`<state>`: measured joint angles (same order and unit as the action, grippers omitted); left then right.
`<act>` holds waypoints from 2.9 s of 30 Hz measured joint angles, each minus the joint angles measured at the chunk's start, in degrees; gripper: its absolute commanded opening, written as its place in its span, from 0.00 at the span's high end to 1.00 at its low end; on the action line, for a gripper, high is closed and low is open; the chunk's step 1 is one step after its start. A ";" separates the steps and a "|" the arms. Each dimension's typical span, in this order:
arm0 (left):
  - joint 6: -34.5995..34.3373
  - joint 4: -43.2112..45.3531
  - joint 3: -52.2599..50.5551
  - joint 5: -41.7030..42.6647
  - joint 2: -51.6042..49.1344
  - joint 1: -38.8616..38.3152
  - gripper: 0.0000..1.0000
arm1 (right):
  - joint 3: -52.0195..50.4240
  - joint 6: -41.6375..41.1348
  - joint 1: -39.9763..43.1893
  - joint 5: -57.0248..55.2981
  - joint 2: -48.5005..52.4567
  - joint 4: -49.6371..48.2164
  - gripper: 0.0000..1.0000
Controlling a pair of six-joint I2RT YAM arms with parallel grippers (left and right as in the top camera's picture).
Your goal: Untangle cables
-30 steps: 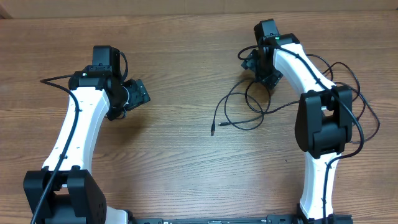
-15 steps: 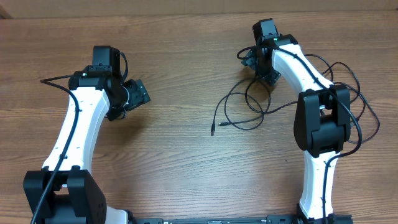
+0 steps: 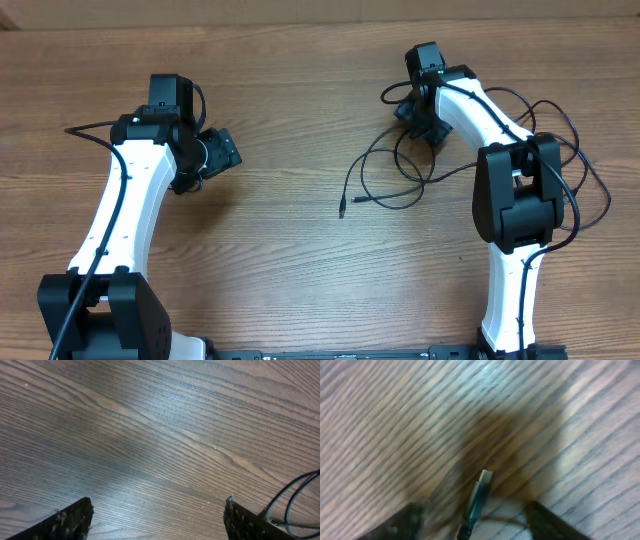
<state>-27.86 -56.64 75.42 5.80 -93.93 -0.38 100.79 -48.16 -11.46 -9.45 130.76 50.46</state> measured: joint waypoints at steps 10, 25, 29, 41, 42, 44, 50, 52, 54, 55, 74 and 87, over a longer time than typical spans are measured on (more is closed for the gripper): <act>0.00 0.00 0.00 0.00 0.00 0.00 0.16 | -0.11 -1.07 0.13 0.72 0.00 0.15 0.71; 0.00 -0.02 0.00 0.00 0.00 0.00 0.17 | 0.55 -0.94 0.13 1.75 0.00 2.80 0.96; 0.00 0.00 0.00 0.00 0.00 0.00 0.16 | 0.57 -0.92 0.13 1.16 -0.48 3.04 0.96; 0.00 -0.02 0.00 0.02 0.00 0.00 0.16 | 0.57 3.80 6.73 -2.78 -13.66 4.85 0.96; 0.00 -0.02 0.00 0.02 0.00 0.00 0.17 | 0.57 4.83 8.33 -3.91 -15.69 5.18 0.96; 0.00 0.00 0.00 0.02 0.00 0.00 0.16 | 0.59 6.69 11.45 -6.38 -19.65 5.64 0.96; 0.00 0.00 0.00 0.02 0.00 0.00 0.16 | 1.09 11.74 20.04 -14.62 -28.74 6.16 0.96; 0.00 0.00 0.00 0.02 0.00 0.00 0.16 | 1.29 12.74 23.23 -16.79 -30.97 6.60 0.96; 0.00 0.02 0.00 0.02 0.00 0.00 0.16 | 1.55 13.53 27.06 -18.10 -32.28 7.34 0.96; 0.00 0.02 0.00 0.02 0.00 0.00 0.17 | 1.57 13.70 28.70 -18.36 -32.48 7.76 0.95; 0.00 0.04 0.00 0.20 0.00 0.00 0.16 | 1.55 16.96 40.63 -4.26 -29.20 12.13 0.16; 0.00 0.15 0.00 0.20 0.00 0.00 0.16 | 1.53 40.00 30.16 21.73 -29.07 21.29 0.00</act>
<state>-27.86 -56.49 75.42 6.00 -93.93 -0.38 102.32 -8.16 18.70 12.27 101.69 71.75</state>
